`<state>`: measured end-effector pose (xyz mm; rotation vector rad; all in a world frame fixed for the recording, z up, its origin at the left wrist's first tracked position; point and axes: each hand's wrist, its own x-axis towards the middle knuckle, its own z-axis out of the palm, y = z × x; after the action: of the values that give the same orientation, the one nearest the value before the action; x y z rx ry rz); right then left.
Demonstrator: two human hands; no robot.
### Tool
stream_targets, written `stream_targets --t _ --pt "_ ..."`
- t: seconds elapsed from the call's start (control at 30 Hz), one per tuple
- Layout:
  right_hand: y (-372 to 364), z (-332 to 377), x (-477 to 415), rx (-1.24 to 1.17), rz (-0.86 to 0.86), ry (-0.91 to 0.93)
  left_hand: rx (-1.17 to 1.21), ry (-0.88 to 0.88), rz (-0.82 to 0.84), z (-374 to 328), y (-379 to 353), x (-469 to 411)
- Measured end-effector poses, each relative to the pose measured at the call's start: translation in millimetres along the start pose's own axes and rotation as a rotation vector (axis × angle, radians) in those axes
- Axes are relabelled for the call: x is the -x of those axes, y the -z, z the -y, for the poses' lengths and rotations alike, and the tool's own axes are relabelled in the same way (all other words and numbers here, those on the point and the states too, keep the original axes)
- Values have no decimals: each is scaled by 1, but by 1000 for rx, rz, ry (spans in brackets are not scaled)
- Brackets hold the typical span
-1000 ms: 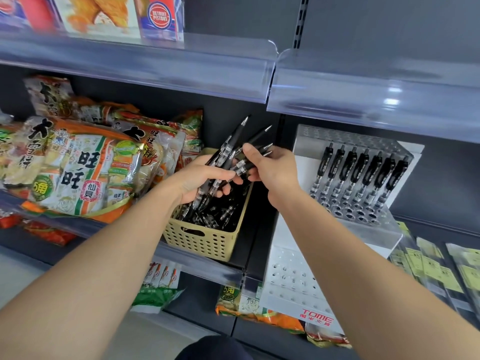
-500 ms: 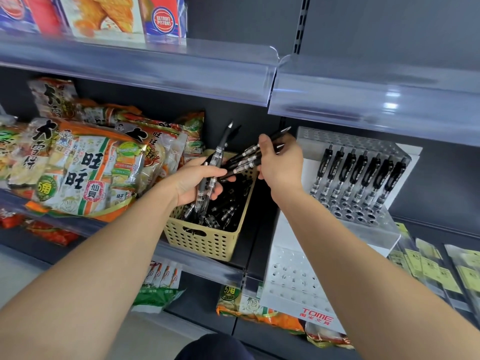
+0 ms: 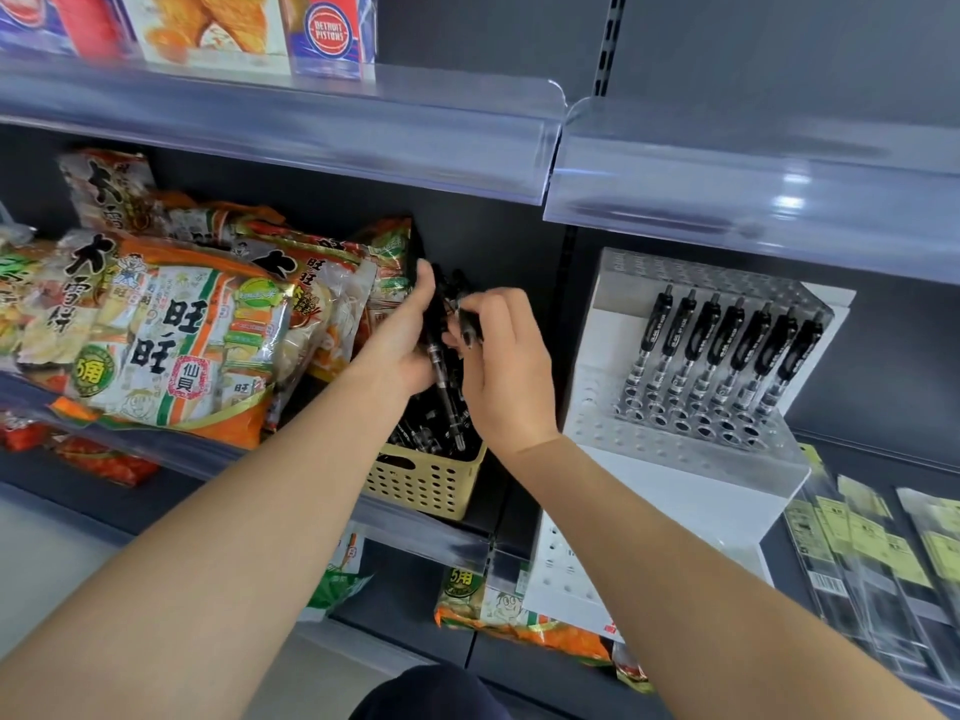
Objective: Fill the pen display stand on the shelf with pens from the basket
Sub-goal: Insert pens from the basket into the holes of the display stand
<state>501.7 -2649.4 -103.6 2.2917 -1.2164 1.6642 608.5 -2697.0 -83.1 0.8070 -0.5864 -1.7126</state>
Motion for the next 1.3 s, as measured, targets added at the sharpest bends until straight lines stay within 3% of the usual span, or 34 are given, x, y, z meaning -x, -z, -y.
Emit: stream_targets --t 0.17,0.4,0.73,0.83,0.97,1.17,1.3 --pt "0 1 6 68 49 56 86 7 27 5 -7 9" --pt "0 3 18 -44 178 -11 145 -65 -122 7 -8 8" --pt "11 4 21 -41 234 -57 -210 -1 -155 8 1 12" --pt "17 10 15 -101 104 -255 -233 -7 -176 8 0 19" --pt "24 11 -3 -324 -13 -675 -217 -15 -25 8 -4 37" --pt "44 16 -33 -643 165 -993 -442 84 193 20 2 77" --pt "59 13 -32 -773 292 -951 -586 139 355 25 11 90"
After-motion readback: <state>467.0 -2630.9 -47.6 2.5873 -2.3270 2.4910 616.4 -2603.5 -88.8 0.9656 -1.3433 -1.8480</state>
